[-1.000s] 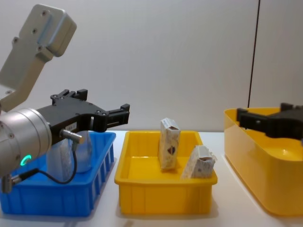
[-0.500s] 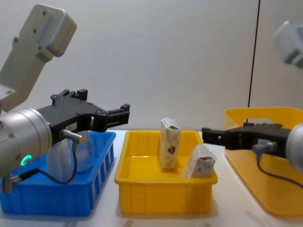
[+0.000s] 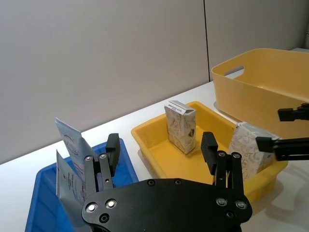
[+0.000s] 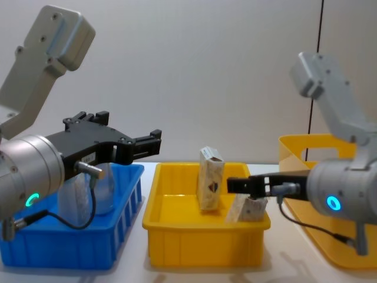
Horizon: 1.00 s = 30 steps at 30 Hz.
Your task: Bimanual collaborative sorting of washing and personal care products
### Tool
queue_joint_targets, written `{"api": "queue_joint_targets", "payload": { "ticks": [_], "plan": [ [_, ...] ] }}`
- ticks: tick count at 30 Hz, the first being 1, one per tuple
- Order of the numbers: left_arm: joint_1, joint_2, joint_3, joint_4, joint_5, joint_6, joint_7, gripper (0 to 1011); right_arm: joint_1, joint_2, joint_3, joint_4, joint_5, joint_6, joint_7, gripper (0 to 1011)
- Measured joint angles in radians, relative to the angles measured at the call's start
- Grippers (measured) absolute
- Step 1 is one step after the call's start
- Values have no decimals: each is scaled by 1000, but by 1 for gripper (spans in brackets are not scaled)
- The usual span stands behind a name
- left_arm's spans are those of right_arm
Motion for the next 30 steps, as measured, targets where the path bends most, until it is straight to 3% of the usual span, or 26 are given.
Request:
{"api": "queue_joint_targets", "payload": {
  "ticks": [13,30],
  "plan": [
    [0,0,0,0,0,0,0,1001,78,-81,-2,125,-19,59,-49,1004],
    [0,0,0,0,0,0,0,1001,137,-133,5,226,-29,82,-64,1004]
  ]
}}
